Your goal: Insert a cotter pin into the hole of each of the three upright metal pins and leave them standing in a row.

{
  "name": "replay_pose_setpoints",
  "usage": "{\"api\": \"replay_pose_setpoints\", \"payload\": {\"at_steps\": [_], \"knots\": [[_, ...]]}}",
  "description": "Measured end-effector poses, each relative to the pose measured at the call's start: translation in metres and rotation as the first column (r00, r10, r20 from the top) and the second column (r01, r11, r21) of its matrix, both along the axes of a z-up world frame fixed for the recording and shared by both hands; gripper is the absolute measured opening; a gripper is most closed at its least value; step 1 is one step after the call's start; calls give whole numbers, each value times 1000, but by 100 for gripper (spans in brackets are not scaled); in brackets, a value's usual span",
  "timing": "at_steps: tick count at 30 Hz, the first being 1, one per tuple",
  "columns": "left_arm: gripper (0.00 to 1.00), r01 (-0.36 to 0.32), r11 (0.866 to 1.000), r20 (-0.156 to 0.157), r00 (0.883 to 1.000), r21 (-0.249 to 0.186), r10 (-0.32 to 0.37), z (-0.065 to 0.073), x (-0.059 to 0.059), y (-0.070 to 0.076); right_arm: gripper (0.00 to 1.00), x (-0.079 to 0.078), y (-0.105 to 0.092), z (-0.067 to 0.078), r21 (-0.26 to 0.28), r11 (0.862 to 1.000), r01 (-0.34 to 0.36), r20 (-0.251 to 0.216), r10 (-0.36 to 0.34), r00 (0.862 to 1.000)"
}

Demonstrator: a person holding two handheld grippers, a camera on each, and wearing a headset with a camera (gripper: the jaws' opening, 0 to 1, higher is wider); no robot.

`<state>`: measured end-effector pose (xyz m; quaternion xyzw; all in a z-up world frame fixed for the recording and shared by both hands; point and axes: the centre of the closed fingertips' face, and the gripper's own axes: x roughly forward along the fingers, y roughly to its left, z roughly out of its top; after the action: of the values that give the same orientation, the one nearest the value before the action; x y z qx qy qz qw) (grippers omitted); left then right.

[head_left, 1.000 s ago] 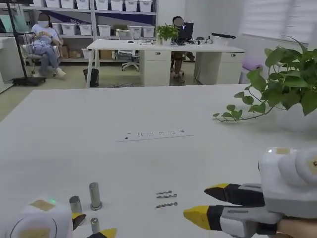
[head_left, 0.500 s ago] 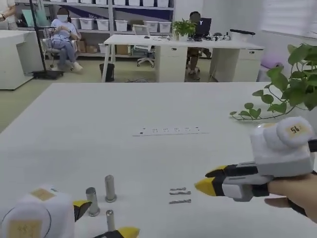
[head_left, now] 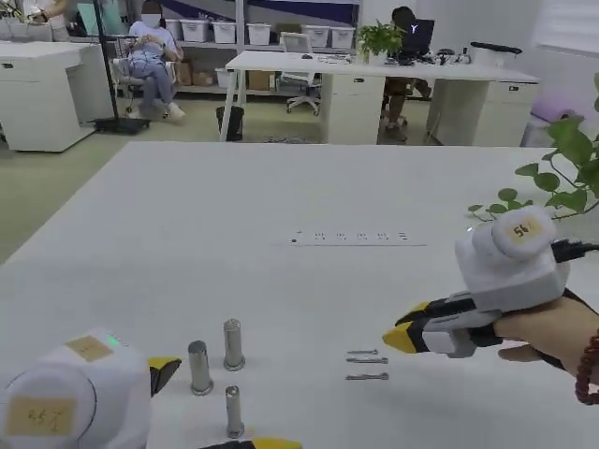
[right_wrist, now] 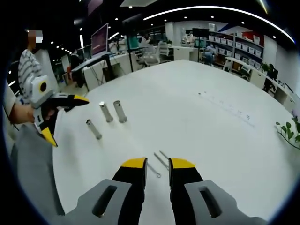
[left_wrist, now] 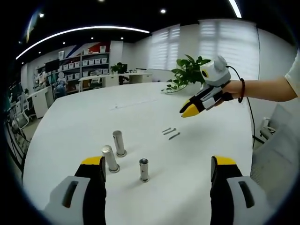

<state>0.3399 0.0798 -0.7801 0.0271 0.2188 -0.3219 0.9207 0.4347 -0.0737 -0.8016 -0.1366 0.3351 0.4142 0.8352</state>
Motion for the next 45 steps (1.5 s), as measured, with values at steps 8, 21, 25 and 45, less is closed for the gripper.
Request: {"api": "replay_pose_setpoints", "payload": {"at_steps": [8,21,25,45], "knots": [[97,26,999,13,1000,24,-27,0,-4,3,16,22,-1,-26,-87,994,-64,-16,63,998],[91,16,1000,20,1000,24,-16,-2,-6,9,15,37,2,-52,-170,977,-128,-57,120,991],[88,0,1000,25,1000,24,0,-1,-7,12,15,36,2,-59,-200,967,-160,-82,146,986],[84,-11,999,8,1000,32,11,0,-12,23,8,31,7,-66,-327,865,-381,-122,361,924]]}}
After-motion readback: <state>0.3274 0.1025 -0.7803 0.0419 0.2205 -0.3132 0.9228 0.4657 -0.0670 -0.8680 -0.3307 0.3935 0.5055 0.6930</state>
